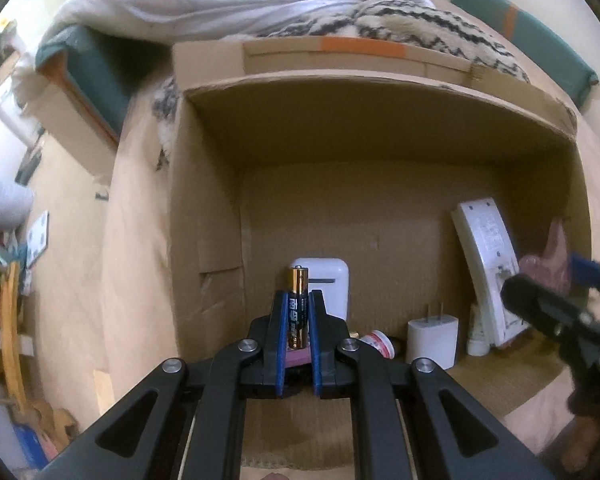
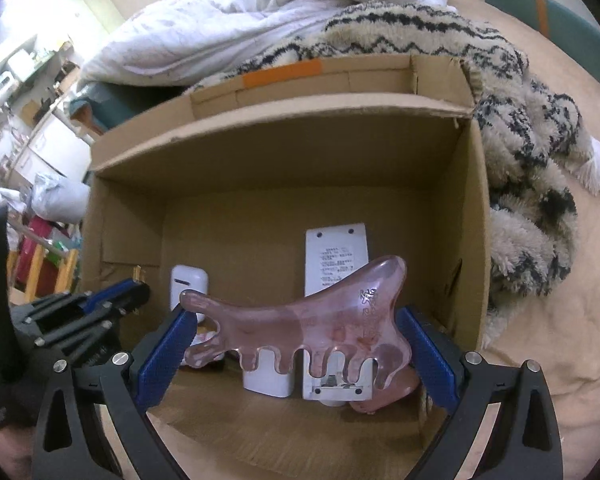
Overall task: Organize rigid objects
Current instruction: 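Lower the battery and pink comb into the box and open both grippers, then withdraw both grippers from the box toward the black bar and second battery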
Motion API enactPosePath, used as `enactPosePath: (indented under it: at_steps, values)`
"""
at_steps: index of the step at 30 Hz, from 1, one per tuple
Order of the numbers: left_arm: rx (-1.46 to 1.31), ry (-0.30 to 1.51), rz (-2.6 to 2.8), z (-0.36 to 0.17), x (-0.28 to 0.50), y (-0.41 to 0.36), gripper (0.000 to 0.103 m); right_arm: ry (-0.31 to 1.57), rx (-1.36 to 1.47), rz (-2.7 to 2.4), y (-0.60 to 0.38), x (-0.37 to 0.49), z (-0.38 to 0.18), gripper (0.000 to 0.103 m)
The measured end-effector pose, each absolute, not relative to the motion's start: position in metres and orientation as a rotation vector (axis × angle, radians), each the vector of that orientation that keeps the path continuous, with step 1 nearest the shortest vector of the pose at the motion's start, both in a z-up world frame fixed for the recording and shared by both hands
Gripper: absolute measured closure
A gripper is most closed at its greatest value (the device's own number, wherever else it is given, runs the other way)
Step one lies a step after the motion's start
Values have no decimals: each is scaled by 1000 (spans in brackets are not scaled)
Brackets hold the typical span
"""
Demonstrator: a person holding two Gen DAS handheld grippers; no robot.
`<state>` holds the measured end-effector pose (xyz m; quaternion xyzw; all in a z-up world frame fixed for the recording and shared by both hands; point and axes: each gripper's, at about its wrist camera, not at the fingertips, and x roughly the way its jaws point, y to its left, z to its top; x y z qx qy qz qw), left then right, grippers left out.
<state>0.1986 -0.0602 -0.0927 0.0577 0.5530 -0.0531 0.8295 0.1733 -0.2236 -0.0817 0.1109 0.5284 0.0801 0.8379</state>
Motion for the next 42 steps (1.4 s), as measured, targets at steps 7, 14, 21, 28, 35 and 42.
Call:
enactPosePath:
  at_steps: [7,14,21,28,35,42]
  values:
    - [133,1181,-117,-96,198,-62,94,1102,218,168,-219,177,-81,0]
    - [148,1177,-102,-97,200,-61,79,1076,260,189,-222,179,-77,0]
    - [123,1176,-159,-93,198,-68,22,1003,240,188,-221,176,-61,0]
    - [105,1188,-155,-93,199,-68,21,1003,232,178,-223,177,-59,0]
    - [112,1141,-144,-81,192,-67,20,986,243,183,-225,172,-52,0]
    - [84,1075,-126,-51,183,-56,16,975,298,169,-238,155,-43,0]
